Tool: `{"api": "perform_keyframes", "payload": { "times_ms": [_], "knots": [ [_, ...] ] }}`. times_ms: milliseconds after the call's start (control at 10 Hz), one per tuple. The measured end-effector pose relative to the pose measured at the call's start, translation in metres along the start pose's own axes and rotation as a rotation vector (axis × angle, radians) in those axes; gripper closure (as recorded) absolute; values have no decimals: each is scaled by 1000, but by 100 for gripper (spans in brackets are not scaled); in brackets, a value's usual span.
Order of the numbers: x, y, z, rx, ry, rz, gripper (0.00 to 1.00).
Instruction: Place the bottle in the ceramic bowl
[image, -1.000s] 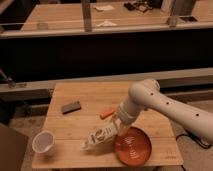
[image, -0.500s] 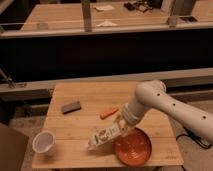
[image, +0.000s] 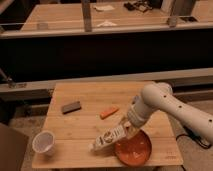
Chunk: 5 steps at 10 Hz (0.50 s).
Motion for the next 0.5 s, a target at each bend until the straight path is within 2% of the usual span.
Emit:
{"api": "perform_keyframes", "payload": {
  "times_ms": [300, 500],
  "knots": [
    [5, 13, -1, -9, -1, 9, 97],
    [19, 19, -8, -19, 1, 14, 97]
  ]
}}
